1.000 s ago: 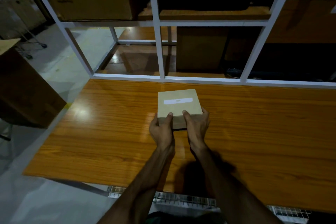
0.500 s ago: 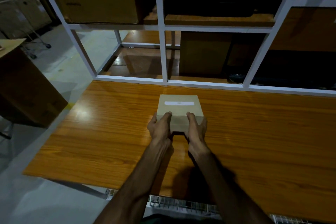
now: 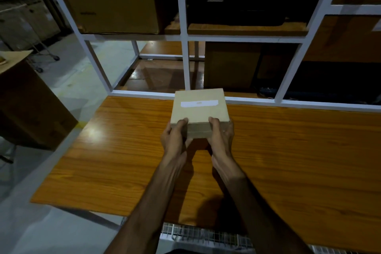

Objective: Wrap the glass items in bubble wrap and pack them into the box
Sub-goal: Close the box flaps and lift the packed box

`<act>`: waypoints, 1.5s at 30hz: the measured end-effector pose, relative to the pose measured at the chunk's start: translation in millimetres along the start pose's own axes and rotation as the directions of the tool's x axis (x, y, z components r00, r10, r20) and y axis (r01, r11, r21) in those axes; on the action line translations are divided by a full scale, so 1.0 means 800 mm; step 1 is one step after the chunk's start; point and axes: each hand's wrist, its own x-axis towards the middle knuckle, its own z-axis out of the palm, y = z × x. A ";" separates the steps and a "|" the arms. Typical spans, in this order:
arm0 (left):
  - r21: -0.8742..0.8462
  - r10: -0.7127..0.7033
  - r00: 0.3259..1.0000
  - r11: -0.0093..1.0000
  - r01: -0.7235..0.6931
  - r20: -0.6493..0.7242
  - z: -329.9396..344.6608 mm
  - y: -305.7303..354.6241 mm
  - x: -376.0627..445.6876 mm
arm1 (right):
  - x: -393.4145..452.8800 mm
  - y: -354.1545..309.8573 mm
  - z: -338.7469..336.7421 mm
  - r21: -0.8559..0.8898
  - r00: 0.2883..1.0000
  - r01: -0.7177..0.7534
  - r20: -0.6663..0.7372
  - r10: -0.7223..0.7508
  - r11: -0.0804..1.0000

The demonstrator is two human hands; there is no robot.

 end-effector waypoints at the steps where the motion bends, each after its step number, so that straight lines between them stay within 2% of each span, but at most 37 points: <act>1: -0.018 0.007 1.000 1.000 -0.007 0.014 0.000 0.006 -0.004 | -0.002 -0.009 0.000 -0.019 1.000 0.023 0.012 -0.022 1.000; 3: -0.037 0.007 0.999 0.999 -0.005 0.044 0.000 0.018 -0.009 | -0.003 -0.025 -0.003 -0.003 0.997 0.061 0.039 -0.061 0.998; 6: -0.023 0.003 0.996 1.000 -0.001 0.089 0.001 0.036 -0.014 | 0.000 -0.040 -0.007 0.177 0.994 0.061 0.077 -0.076 0.982; 8: -0.005 0.012 0.994 1.000 -0.012 0.109 0.001 0.045 -0.014 | -0.004 -0.046 -0.007 0.215 0.993 0.046 0.094 -0.068 0.975; 21: 0.009 0.040 0.986 0.999 -0.042 0.159 0.000 0.070 -0.024 | -0.022 -0.067 0.003 0.134 0.990 0.092 0.091 -0.105 0.987; 25: 0.053 0.012 0.989 0.998 -0.020 0.150 0.001 0.080 -0.024 | -0.027 -0.077 0.002 0.185 0.982 0.135 0.108 -0.157 0.973; 30: 0.026 0.064 0.992 0.997 -0.067 0.105 0.010 0.079 -0.028 | -0.029 -0.087 -0.002 0.217 0.969 0.209 0.085 -0.231 0.954; 36: 0.019 0.149 0.988 0.989 -0.149 0.045 0.019 0.078 -0.029 | -0.027 -0.100 -0.005 0.210 0.973 0.216 0.039 -0.229 0.954; 45: -0.024 0.103 0.994 0.994 -0.104 -0.042 0.031 0.064 -0.033 | -0.027 -0.103 -0.016 0.195 0.975 0.218 -0.002 -0.222 0.956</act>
